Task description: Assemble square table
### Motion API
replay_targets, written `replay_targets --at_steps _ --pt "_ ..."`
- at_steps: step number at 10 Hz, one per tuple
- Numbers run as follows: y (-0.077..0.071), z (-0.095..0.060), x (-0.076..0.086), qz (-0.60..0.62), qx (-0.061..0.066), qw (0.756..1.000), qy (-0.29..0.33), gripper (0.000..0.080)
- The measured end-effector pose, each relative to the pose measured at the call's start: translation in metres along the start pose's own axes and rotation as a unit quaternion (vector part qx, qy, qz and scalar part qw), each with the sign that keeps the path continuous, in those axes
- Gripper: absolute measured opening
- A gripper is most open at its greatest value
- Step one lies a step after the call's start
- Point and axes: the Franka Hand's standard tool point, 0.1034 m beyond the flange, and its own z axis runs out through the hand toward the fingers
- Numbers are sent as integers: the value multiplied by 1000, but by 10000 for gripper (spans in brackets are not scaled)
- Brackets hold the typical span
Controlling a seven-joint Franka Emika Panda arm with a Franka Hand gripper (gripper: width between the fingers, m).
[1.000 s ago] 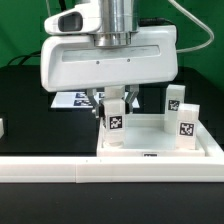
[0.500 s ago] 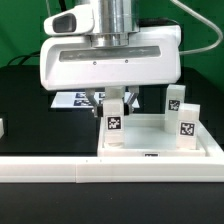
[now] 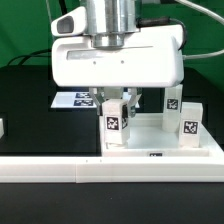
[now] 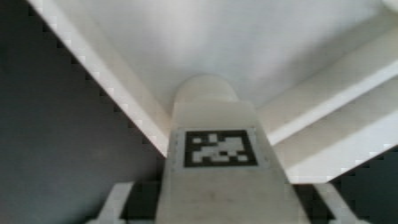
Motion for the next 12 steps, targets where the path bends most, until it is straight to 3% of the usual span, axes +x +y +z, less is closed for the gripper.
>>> replay_targets --at_steps 3,7,8,9,10,12 --pt "-4 1 -5 193 -6 981 2 290" --pt "-4 1 -5 313 3 950 -7 290" --pt "-4 1 -5 295 3 955 -7 486" --pt "-4 1 -5 272 3 962 -8 486" --pt "-5 0 -5 237 3 971 -10 613" --pt "-5 -1 -3 124 5 992 -8 638"
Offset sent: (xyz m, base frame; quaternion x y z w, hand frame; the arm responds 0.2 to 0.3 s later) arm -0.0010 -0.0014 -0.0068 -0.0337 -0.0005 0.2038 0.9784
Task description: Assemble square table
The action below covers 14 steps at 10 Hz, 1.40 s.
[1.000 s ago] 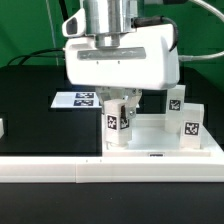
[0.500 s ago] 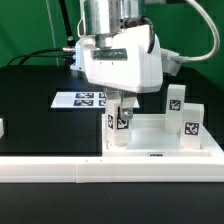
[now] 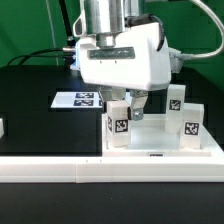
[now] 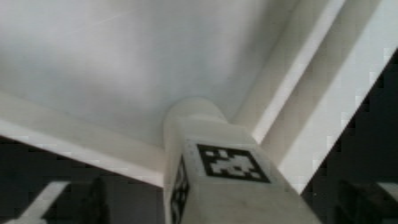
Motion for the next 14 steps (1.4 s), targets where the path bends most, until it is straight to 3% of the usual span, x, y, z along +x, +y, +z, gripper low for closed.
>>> replay_targets --at_steps 3,7,12,14 --pt "1 0 -1 -176 -5 984 -16 649" --pt "3 0 2 -306 -8 952 -15 649" --pt "3 0 4 -524 -24 851 -14 649" --pt "2 -2 6 -547 -26 836 -12 637"
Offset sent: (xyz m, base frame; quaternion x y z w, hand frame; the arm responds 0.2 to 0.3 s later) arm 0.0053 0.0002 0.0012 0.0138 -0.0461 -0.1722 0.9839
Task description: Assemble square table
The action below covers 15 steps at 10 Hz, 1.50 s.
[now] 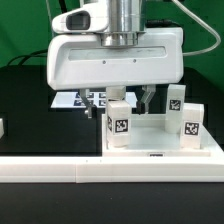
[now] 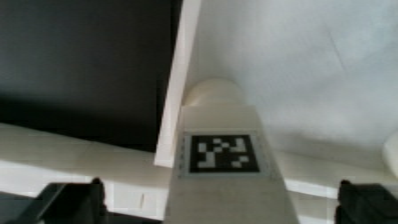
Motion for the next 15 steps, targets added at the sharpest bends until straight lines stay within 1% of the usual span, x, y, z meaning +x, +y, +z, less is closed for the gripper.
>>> replay_targets --at_steps 1,3,6,7,8,10,11,12,13,14,15 --pt "0 0 0 1 0 1000 0 637" --pt "0 0 0 1 0 1000 0 287" --pt "0 0 0 17 0 1000 0 289" --pt "0 0 0 40 0 999 1 289" --pt "-1 1 -1 99 0 995 5 289" --pt "-4 1 -2 213 -2 977 16 289" --pt "-5 2 -2 264 -2 964 20 290" --pt "-5 2 -3 334 -5 942 25 290" --pt "-6 2 -3 378 -6 926 26 290" --pt "-7 2 -3 426 -6 905 26 290" --pt "-7 2 -3 483 -4 875 27 290"
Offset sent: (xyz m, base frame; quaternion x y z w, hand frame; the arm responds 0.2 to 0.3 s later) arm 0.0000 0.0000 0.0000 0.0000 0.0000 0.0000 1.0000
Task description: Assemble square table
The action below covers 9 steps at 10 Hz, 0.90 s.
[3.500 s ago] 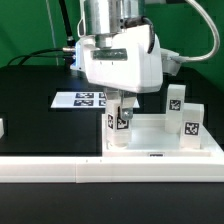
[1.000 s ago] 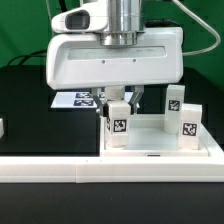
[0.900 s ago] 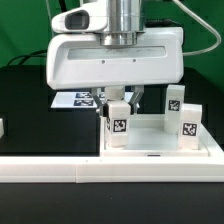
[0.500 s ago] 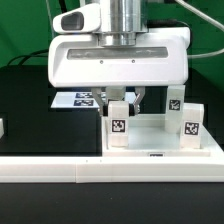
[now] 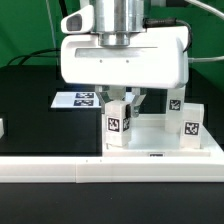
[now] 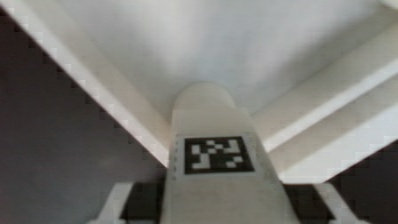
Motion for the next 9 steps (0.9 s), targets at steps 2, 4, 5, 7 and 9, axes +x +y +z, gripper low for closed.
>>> replay_targets --at_steps 2,4,5,7,9 --pt "1 1 1 87 2 996 -2 290" --pt "2 0 2 174 9 985 -7 290" --pt "2 0 3 183 10 983 -8 290" --pt "2 1 2 148 10 989 -8 404" --pt "2 3 1 58 9 998 -8 559"
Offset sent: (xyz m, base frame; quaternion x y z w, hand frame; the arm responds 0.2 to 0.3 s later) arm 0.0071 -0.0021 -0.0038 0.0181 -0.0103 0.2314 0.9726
